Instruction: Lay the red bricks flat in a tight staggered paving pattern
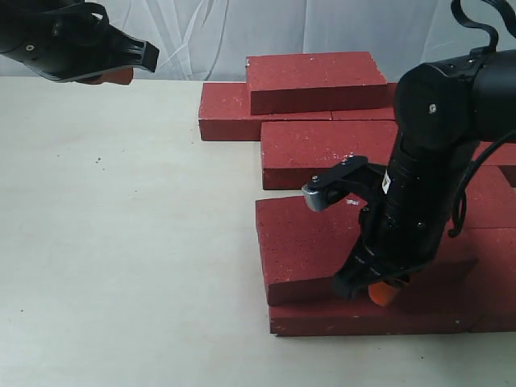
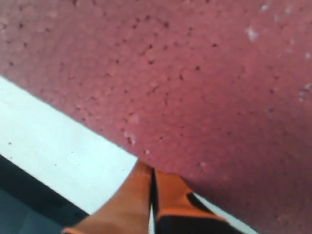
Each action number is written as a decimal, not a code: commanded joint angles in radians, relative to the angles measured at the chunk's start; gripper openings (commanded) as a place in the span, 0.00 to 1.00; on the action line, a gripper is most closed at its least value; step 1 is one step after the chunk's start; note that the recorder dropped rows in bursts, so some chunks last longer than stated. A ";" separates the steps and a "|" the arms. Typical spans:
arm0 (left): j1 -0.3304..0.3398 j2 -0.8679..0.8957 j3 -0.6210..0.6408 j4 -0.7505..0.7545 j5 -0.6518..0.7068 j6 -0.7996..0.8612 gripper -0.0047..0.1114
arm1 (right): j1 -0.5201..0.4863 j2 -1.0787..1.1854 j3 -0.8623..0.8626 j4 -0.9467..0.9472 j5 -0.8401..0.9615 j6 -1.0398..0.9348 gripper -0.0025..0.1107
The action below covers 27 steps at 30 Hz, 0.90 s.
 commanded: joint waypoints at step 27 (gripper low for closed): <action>-0.004 -0.005 0.000 -0.008 -0.001 -0.004 0.04 | -0.002 -0.153 -0.127 -0.012 -0.395 0.068 0.01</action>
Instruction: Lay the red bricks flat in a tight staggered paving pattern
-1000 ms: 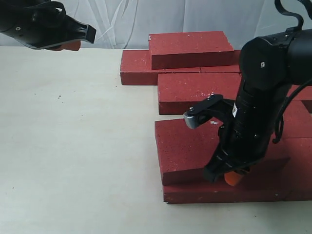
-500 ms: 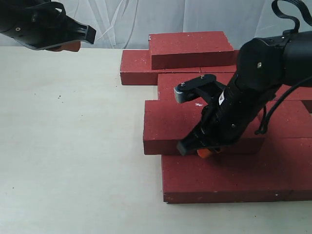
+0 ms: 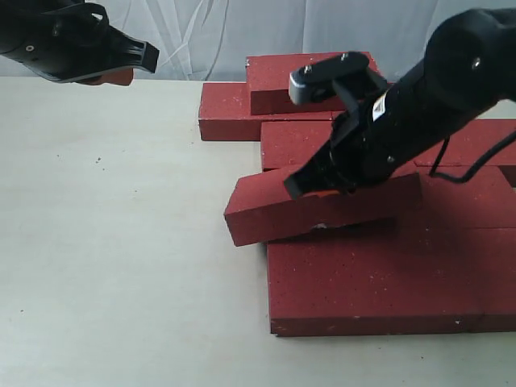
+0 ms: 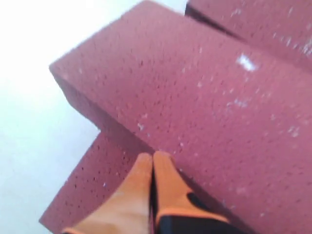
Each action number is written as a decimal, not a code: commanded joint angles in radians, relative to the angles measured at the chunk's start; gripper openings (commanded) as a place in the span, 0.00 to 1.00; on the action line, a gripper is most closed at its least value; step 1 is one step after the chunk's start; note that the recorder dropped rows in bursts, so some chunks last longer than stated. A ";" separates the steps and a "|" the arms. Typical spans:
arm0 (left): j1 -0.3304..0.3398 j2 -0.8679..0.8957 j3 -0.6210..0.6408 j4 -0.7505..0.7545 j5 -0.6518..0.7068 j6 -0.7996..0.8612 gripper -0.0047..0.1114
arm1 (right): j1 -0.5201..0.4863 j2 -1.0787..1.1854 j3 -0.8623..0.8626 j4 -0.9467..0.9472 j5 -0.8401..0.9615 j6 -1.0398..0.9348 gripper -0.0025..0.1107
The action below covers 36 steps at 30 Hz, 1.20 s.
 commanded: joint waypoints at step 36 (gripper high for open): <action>0.046 0.300 0.136 -0.287 -0.069 0.125 0.04 | -0.237 0.137 -0.190 -0.590 0.348 0.488 0.01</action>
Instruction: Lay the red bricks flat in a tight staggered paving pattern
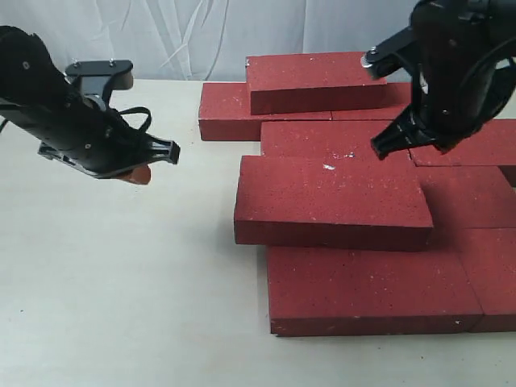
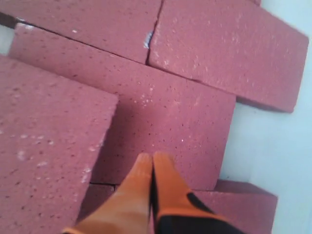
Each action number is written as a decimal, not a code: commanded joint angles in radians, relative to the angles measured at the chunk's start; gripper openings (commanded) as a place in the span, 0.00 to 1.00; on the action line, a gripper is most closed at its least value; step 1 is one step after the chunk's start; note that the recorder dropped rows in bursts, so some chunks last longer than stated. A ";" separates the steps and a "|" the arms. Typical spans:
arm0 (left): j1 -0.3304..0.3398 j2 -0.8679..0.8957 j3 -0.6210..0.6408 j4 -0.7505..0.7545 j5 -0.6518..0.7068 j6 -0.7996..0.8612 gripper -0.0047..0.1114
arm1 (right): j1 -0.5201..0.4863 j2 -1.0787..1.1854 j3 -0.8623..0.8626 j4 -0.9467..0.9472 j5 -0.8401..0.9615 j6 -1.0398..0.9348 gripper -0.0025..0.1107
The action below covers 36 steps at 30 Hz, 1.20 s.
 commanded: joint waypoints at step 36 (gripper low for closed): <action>-0.002 0.198 -0.029 -0.725 0.060 0.590 0.04 | -0.252 0.092 0.084 0.896 -0.218 -0.562 0.01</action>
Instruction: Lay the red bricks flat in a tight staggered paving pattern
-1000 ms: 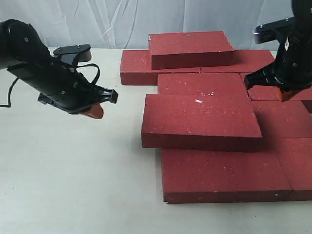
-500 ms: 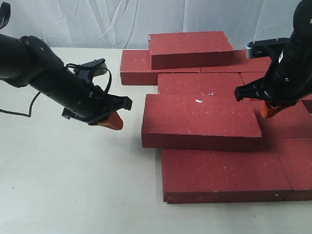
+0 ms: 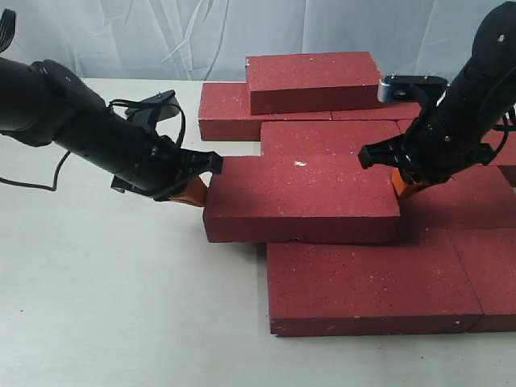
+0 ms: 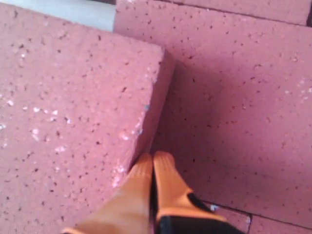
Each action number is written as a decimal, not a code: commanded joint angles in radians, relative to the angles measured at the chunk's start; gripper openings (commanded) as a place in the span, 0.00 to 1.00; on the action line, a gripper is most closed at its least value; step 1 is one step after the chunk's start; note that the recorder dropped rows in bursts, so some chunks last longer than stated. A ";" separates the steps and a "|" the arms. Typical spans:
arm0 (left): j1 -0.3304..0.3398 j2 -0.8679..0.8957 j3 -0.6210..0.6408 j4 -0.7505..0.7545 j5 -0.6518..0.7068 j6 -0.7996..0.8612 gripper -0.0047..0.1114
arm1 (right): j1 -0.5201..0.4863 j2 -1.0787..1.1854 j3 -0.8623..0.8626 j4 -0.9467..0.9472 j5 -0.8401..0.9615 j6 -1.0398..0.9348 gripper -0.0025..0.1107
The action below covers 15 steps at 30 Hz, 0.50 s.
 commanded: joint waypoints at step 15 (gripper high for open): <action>0.000 -0.169 0.028 0.476 -0.062 -0.310 0.04 | 0.099 -0.031 -0.021 0.476 -0.092 -0.379 0.01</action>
